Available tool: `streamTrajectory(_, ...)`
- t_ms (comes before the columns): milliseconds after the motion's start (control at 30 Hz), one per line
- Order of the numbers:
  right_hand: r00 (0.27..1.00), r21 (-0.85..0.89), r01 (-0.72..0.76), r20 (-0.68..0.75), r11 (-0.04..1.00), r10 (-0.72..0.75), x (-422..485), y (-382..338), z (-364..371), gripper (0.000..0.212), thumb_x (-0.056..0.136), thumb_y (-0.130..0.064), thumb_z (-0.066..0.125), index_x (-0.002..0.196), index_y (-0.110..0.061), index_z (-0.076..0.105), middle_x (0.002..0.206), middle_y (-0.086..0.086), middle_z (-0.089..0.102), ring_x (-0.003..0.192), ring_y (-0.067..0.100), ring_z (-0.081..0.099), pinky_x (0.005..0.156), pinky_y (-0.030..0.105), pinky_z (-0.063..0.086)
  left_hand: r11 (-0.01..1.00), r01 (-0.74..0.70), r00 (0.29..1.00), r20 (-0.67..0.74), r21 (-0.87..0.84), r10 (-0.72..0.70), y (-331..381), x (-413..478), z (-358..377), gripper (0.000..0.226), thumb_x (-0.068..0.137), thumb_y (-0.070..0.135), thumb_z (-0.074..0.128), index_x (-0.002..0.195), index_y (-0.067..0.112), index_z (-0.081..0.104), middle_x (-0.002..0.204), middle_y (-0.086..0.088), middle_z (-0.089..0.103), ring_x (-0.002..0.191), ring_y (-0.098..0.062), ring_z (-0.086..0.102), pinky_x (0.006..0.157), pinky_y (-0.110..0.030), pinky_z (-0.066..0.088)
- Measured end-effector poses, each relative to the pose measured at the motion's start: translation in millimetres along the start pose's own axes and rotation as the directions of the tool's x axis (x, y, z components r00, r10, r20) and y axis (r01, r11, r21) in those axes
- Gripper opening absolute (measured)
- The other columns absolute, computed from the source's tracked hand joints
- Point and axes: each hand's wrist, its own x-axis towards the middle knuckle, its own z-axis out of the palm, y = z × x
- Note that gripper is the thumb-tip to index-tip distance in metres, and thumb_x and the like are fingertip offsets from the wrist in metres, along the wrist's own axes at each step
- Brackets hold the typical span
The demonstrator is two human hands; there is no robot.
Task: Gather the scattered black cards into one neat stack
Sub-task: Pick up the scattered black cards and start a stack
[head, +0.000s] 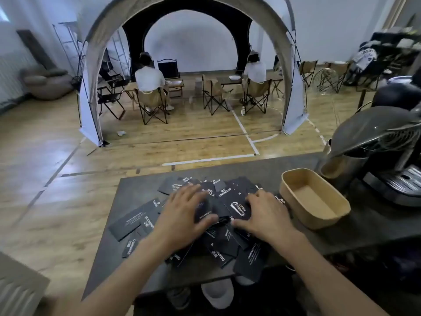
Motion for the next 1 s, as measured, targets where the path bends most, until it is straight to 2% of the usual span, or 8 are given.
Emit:
streamTrajectory(67,0.998,-0.001,-0.054,0.03,0.999,0.054,-1,-1,7,0.08,0.075,-0.077,0.064,0.138,-0.029,0.053,0.135,0.001,0.049,0.13,0.022,0.044,0.098,0.037,0.046,0.992,-0.028,0.99,0.139,0.125,0.011,9,-8,18,0.091,0.082,0.095,0.019,0.16,0.049,0.019,0.173,0.007,-0.003,0.161,-0.02,-0.009,0.128,-0.057,0.001)
streamTrajectory(167,1.0,0.074,-0.03,0.001,0.997,0.03,7,3,14,0.077,0.077,-0.074,0.066,0.14,-0.032,0.054,0.135,-0.001,0.048,0.131,0.021,0.043,0.101,0.037,0.045,0.985,-0.027,0.989,0.147,0.173,0.002,8,-6,37,0.094,0.077,0.098,0.013,0.16,0.054,0.0,0.172,0.005,-0.018,0.158,-0.021,-0.022,0.126,-0.06,-0.006)
streamTrajectory(433,1.0,0.182,0.005,0.017,0.983,-0.008,49,14,6,0.07,0.075,-0.068,0.074,0.134,-0.032,0.063,0.135,-0.004,0.057,0.129,0.02,0.048,0.103,0.039,0.046,0.983,0.022,0.984,0.169,0.181,-0.053,-5,33,37,0.1,0.074,0.099,0.015,0.161,0.051,0.004,0.175,0.001,-0.006,0.16,-0.021,-0.012,0.126,-0.059,-0.004)
streamTrajectory(567,0.998,0.191,-0.001,-0.066,0.982,0.014,53,14,7,0.054,0.076,-0.066,0.073,0.117,-0.031,0.073,0.115,-0.007,0.072,0.115,0.017,0.061,0.088,0.032,0.048,0.986,0.035,0.984,0.166,0.161,-0.062,-6,39,37,0.099,0.076,0.099,0.022,0.161,0.051,0.005,0.175,0.001,-0.005,0.16,-0.021,-0.011,0.126,-0.059,-0.006)
streamTrajectory(700,0.993,0.287,0.009,-0.117,0.958,0.025,48,18,13,0.038,0.076,-0.051,0.08,0.107,-0.03,0.076,0.107,-0.009,0.075,0.105,0.016,0.066,0.087,0.03,0.05,0.999,-0.008,0.994,0.109,0.049,0.002,-8,32,33,0.092,0.083,0.095,0.024,0.161,0.049,0.008,0.174,0.007,-0.004,0.159,-0.014,-0.014,0.127,-0.058,-0.008)
streamTrajectory(767,0.994,0.403,0.011,-0.103,0.915,0.034,47,22,16,0.043,0.07,-0.038,0.087,0.111,-0.029,0.076,0.109,-0.007,0.074,0.105,0.015,0.067,0.091,0.029,0.051,0.999,-0.029,0.999,0.03,-0.031,0.03,-6,29,28,0.086,0.089,0.089,0.022,0.162,0.043,0.018,0.174,0.011,0.002,0.159,-0.008,-0.009,0.128,-0.055,-0.006)
streamTrajectory(867,0.998,0.533,-0.019,-0.043,0.846,0.049,47,26,13,0.069,0.062,-0.023,0.094,0.126,-0.026,0.069,0.114,-0.005,0.068,0.102,0.011,0.064,0.09,0.024,0.048,0.99,-0.047,0.998,-0.051,-0.135,0.04,-2,32,22,0.076,0.097,0.077,0.028,0.16,0.035,0.029,0.172,0.013,0.016,0.159,-0.003,0.002,0.131,-0.046,0.006)
streamTrajectory(1000,0.986,0.488,0.141,-0.146,0.862,-0.079,40,24,3,0.075,0.062,-0.022,0.093,0.132,-0.027,0.066,0.122,-0.007,0.065,0.115,0.014,0.058,0.101,0.029,0.046,0.978,-0.114,0.991,-0.084,-0.173,0.101,11,39,11,0.063,0.102,0.053,0.053,0.158,0.029,0.036,0.167,0.012,0.031,0.157,-0.003,0.017,0.128,-0.038,0.021)
